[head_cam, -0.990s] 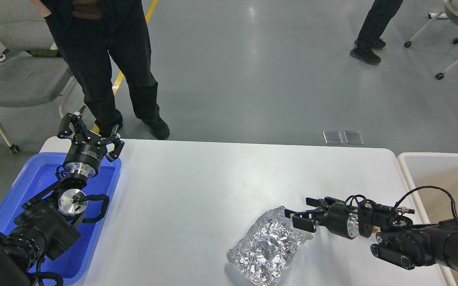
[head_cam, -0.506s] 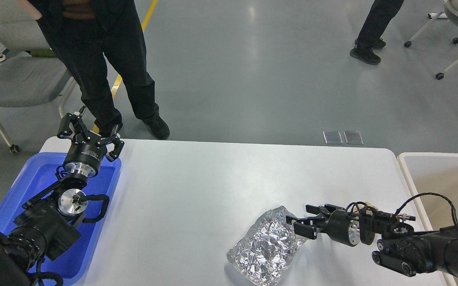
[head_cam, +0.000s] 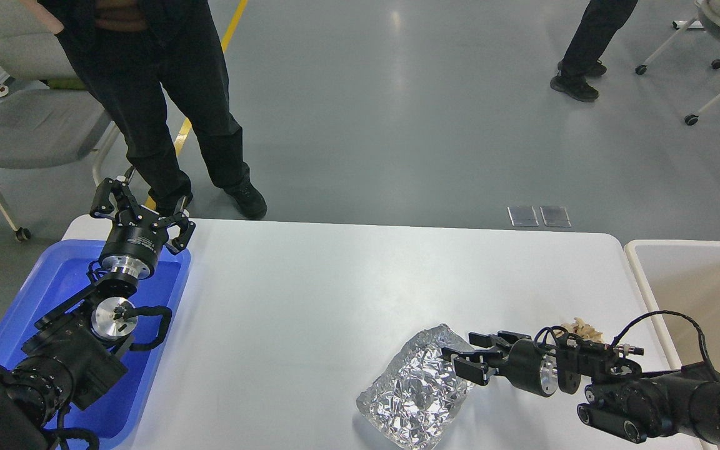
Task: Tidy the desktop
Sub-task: 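Lower the right gripper onto the foil packet and close on it, then lift the foil packet with the right gripper toward the white bin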
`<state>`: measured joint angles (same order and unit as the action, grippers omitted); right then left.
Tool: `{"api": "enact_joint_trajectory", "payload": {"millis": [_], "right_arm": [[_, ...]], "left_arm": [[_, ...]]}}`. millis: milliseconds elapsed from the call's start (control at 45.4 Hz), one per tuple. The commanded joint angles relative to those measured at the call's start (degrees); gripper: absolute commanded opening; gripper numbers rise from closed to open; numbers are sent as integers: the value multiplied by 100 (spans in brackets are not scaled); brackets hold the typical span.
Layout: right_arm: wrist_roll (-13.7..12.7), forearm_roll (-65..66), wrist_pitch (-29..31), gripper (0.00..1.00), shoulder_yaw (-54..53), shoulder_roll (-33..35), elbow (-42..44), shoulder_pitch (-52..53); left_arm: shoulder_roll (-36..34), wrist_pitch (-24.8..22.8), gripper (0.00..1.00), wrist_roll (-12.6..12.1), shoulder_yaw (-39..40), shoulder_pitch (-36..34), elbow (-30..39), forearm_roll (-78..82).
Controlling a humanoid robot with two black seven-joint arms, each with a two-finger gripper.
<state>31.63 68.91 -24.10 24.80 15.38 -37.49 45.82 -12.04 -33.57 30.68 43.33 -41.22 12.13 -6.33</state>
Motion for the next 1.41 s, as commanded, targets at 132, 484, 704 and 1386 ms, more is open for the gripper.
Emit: {"api": "enact_joint_trajectory", "payload": {"millis": [132,484,704,1386], "right_arm": [[19,0,2,1,25,-8,22,6],[335,8,2,0,52,44,22,41],[511,0,2,0,219,193,-48,102],[731,-370,1143,0,122,3234,-2966,2457]], "left_arm": [[0,0,100,-1,0,0,0,0],[0,0,100,-1,0,0,0,0],[0,0,100,-1,0,0,0,0],[0,0,100,-1,0,0,0,0]]}}
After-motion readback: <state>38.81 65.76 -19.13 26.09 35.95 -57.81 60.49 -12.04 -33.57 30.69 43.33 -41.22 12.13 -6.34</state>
